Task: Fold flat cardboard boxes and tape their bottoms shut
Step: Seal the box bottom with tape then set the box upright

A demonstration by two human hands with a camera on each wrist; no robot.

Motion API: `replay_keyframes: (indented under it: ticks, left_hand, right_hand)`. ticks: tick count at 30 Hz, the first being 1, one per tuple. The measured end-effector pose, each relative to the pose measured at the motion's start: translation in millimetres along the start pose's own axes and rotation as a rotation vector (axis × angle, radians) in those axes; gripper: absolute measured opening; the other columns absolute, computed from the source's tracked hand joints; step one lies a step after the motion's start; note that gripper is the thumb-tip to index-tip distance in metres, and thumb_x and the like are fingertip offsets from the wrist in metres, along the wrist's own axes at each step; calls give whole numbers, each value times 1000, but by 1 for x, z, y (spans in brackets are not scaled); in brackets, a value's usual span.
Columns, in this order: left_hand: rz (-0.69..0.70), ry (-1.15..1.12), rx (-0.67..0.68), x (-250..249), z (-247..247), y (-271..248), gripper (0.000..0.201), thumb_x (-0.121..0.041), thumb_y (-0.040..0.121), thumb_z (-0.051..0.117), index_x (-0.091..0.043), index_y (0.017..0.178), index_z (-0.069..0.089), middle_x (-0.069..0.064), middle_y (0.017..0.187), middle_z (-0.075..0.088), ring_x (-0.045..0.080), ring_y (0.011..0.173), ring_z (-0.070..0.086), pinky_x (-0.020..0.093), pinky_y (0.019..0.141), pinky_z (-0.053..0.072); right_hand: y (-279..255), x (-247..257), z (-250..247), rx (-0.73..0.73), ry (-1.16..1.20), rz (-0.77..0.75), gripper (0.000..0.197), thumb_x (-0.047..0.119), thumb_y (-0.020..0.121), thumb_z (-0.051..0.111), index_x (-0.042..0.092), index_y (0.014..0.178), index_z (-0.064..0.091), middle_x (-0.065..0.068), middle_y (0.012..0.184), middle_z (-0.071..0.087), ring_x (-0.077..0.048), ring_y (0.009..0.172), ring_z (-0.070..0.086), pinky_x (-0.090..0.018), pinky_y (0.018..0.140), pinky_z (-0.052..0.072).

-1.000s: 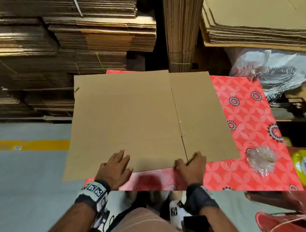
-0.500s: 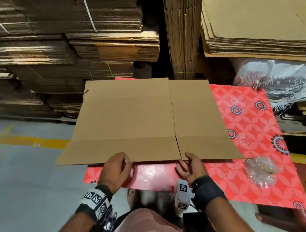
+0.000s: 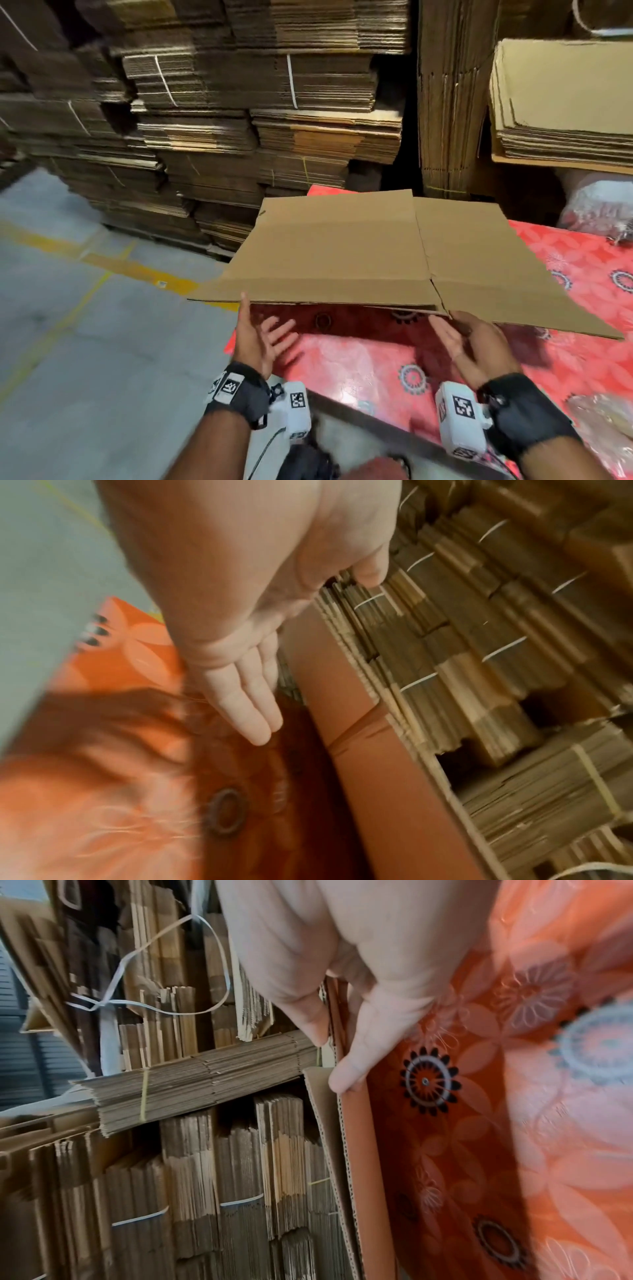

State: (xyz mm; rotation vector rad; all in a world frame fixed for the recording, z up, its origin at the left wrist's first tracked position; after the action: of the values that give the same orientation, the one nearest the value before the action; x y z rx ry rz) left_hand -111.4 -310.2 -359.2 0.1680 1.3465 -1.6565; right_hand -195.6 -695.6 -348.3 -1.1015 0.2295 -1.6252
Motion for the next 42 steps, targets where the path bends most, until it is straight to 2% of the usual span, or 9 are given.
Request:
replay_keyframes:
  ticks: [3, 7, 9, 11, 17, 23, 31, 37, 42]
  left_hand:
    - [58, -39, 19, -13, 25, -1, 74, -63, 92, 60, -22, 151, 40, 11, 142, 47, 44, 124, 55, 56, 90, 58]
    - [82, -30, -37, -28, 52, -6, 17, -5, 96, 58, 0, 111, 52, 20, 117, 58, 32, 81, 68, 36, 52, 62]
    - [110, -55, 30, -38, 74, -13, 17, 3, 94, 56, -1, 109, 50, 22, 106, 59, 29, 84, 67, 32, 49, 60]
    - [187, -56, 152, -58, 110, -33, 28, 7, 94, 57, -9, 115, 48, 15, 98, 62, 26, 94, 63, 34, 54, 62]
    - [356, -43, 405, -114, 213, -114, 33, 0, 88, 72, -10, 110, 50, 14, 96, 69, 19, 71, 72, 34, 61, 63]
    - [372, -93, 603, -115, 295, -197, 36, 3, 88, 71, -15, 90, 40, 3, 67, 70, 11, 58, 69, 26, 58, 61]
    - [378, -13, 914, -68, 402, -298, 33, 0, 89, 71, -16, 114, 55, 9, 92, 74, 19, 72, 71, 22, 53, 57]
    - [352, 60, 993, -33, 471, -317, 55, -9, 87, 76, -1, 135, 51, 21, 118, 71, 25, 90, 75, 26, 60, 58]
    - [380, 88, 1079, -7, 528, -330, 36, -3, 91, 69, -15, 117, 47, 11, 109, 73, 22, 90, 73, 31, 66, 59]
  right_hand:
    - [-15, 19, -3, 1, 8, -25, 54, -9, 88, 57, -13, 140, 44, -30, 123, 66, -28, 89, 77, -38, 72, 64]
    - [-35, 44, 11, 9, 7, -69, 33, -5, 98, 53, -4, 132, 52, -25, 110, 72, -27, 81, 77, -35, 62, 63]
    - [-45, 65, 25, -6, 23, -130, 29, -3, 99, 53, 6, 127, 53, -23, 96, 76, -25, 71, 76, -32, 55, 62]
    - [-55, 93, 36, -21, 61, -208, 26, 3, 100, 55, 10, 126, 53, -17, 100, 69, -26, 76, 75, -31, 53, 60]
    - [-125, 183, 69, 38, 91, -386, 6, 18, 100, 55, 13, 99, 59, -10, 94, 65, -28, 93, 66, -36, 54, 62]
    - [-188, 248, 51, -1, 200, -558, 11, 17, 104, 51, 13, 113, 55, -14, 136, 48, -36, 128, 52, -41, 66, 64]
    - [-274, 338, -9, -104, 240, -779, 8, 5, 104, 47, 6, 102, 54, -22, 120, 62, -30, 94, 65, -41, 72, 58]
    - [-272, 389, -42, -80, 299, -838, 8, 4, 103, 46, 5, 106, 54, -23, 127, 61, -30, 101, 65, -40, 72, 56]
    - [-239, 451, -57, 19, 374, -874, 25, 1, 103, 47, 0, 127, 54, -17, 121, 63, -26, 101, 65, -36, 70, 60]
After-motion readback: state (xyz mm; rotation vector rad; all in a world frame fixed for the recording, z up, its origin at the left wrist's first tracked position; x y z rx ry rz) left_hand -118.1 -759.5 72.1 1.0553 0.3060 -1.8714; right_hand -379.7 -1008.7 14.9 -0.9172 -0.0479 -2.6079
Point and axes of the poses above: each hand's wrist, its own y-axis towards the middle knuckle, its own z-axis out of the palm, x = y × z, the point moved 10 cm from there along y, towards the middle knuckle
